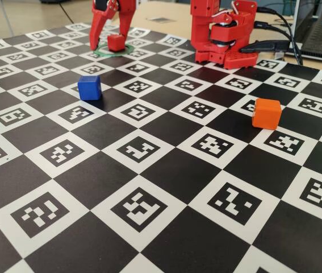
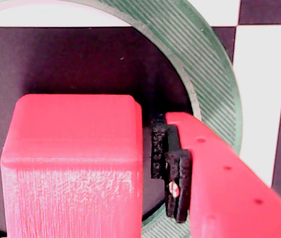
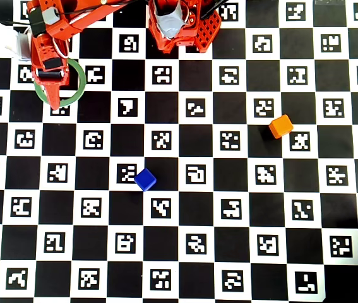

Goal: Grab the red cube then put it in the green circle then put the blue cube on top and finally the orange cube on top

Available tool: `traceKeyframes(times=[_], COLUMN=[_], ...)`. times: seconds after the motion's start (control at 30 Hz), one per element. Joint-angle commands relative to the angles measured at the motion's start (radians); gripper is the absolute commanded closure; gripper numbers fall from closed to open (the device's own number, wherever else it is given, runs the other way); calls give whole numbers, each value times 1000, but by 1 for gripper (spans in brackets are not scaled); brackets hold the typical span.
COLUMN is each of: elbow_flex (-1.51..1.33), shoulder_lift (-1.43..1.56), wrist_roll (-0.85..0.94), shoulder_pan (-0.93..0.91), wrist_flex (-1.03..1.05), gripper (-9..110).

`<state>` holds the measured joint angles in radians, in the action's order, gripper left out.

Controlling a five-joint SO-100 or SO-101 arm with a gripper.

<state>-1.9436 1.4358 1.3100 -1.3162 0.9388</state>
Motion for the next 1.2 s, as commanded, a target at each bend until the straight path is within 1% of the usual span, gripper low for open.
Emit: traceKeyframes(times=[0.0,0.33,0.63,0.83,1.0,1.17], elbow_flex=[71,233,506,706,775,850], shoulder_lift=[61,72,141,172,193,173], wrist_roll=[3,8,-28,-132,-238,-391], shoulder_pan=[-12,-23,6,106,232,380], wrist_flex=[41,196,462,686,758,821], gripper=[52,51,51,52,52,52])
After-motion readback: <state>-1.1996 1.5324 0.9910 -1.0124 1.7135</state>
